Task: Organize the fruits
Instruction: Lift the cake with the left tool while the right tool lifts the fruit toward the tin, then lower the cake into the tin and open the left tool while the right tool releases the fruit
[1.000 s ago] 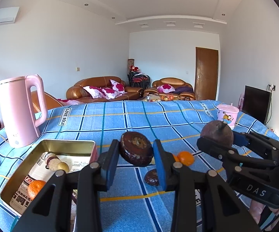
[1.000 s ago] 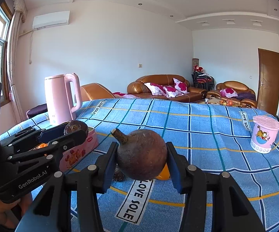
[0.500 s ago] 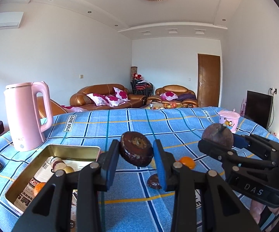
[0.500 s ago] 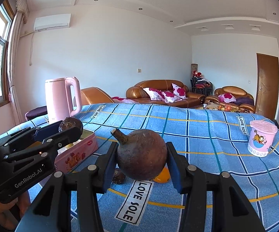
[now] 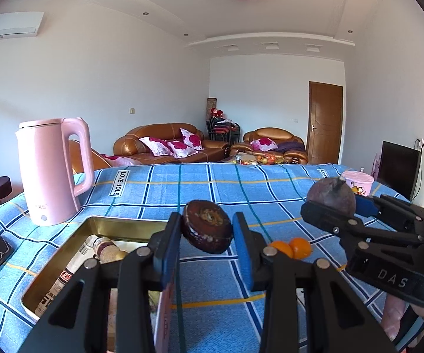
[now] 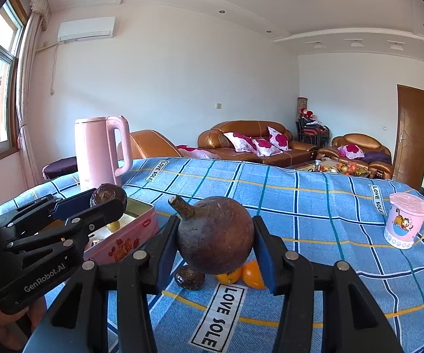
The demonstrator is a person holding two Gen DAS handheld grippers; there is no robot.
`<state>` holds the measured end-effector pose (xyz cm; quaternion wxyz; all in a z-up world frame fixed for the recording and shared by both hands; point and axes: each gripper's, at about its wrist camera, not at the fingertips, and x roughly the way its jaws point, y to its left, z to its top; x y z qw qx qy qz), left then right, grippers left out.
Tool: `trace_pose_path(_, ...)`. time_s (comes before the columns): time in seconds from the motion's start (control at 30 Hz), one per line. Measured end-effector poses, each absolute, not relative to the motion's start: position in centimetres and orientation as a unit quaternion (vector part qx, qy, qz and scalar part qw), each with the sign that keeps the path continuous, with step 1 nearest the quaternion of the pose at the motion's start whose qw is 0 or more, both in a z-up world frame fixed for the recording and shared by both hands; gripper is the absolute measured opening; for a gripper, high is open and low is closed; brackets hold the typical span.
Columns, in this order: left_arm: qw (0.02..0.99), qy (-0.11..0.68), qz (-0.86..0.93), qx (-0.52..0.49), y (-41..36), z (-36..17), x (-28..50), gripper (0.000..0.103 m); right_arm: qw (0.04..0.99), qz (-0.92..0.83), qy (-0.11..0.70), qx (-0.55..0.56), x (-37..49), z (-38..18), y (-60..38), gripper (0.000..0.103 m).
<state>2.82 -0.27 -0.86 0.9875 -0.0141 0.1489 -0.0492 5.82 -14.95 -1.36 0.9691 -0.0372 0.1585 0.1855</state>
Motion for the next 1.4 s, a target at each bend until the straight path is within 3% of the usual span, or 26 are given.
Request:
trace_pose_path(0.73,0.977,0.197,0.051,-0.058,9.7,-2.0,4.3,0.037,0.943,0.265,0.189,-0.061,8.4,-1.6,-6.5,0.051)
trace_pose_path(1.4,0.968,0.234,0.071,-0.057,11.9,-3.1,4.8,0.037,0.923,0.302,0.223,-0.09,9.1,-4.2,-1.0,0.051)
